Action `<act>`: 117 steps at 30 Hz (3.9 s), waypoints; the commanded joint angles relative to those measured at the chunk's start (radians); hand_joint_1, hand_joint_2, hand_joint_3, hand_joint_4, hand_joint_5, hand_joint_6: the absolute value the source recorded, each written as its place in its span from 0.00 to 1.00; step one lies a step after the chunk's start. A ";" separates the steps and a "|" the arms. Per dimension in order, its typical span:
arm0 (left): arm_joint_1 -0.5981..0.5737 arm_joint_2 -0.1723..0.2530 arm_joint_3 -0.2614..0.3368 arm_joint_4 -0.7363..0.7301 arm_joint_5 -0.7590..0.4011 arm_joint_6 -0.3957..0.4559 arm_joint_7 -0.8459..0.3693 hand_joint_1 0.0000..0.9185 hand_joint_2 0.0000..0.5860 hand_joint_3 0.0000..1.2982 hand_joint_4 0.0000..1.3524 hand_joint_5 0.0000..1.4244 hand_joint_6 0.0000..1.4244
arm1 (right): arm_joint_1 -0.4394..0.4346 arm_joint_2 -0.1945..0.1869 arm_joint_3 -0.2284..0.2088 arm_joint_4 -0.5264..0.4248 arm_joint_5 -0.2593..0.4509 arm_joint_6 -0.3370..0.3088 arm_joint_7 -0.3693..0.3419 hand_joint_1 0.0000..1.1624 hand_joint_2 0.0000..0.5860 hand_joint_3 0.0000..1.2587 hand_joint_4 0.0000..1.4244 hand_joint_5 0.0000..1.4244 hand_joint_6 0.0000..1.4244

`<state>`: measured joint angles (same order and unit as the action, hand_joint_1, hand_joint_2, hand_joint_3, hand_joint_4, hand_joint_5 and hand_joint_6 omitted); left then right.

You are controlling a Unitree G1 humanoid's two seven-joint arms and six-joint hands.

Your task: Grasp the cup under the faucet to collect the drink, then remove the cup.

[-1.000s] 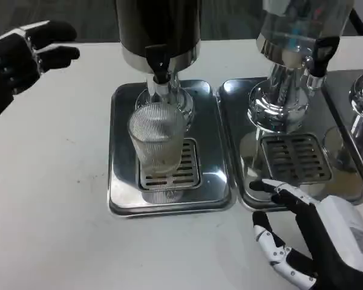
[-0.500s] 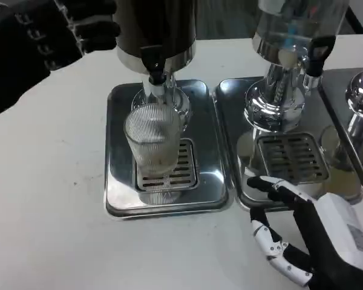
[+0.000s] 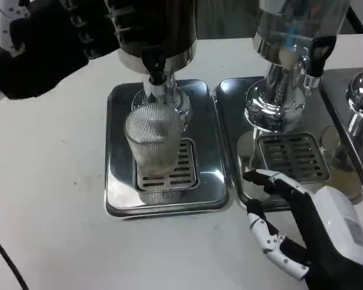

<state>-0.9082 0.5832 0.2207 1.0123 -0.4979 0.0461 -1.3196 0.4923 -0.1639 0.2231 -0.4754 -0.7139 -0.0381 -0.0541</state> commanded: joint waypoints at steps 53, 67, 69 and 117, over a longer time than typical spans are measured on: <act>-0.099 -0.107 -0.014 0.184 0.258 -0.203 0.024 0.00 0.16 0.26 0.15 0.14 0.08 | 0.033 0.034 0.024 0.004 0.036 0.029 -0.013 0.35 0.80 0.27 0.21 0.21 0.17; -0.058 -0.109 -0.022 0.161 0.283 -0.294 0.021 0.00 0.16 0.27 0.16 0.15 0.08 | 0.024 0.019 0.000 -0.011 0.056 0.049 0.015 0.34 0.80 0.27 0.21 0.21 0.16; -0.046 -0.112 -0.022 0.154 0.282 -0.309 0.021 0.00 0.16 0.27 0.16 0.15 0.08 | 0.027 0.016 -0.003 -0.015 0.057 0.048 0.019 0.34 0.80 0.27 0.21 0.21 0.16; 0.062 -0.088 -0.146 0.064 0.363 -0.771 0.186 0.00 0.16 0.25 0.14 0.13 0.09 | -0.148 0.040 -0.095 -0.014 0.245 0.196 0.092 0.31 0.77 0.23 0.17 0.18 0.15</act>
<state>-0.8708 0.4932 0.0952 1.0853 -0.1602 -0.7023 -1.1245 0.3638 -0.1270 0.1392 -0.4847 -0.4882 0.1351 0.0262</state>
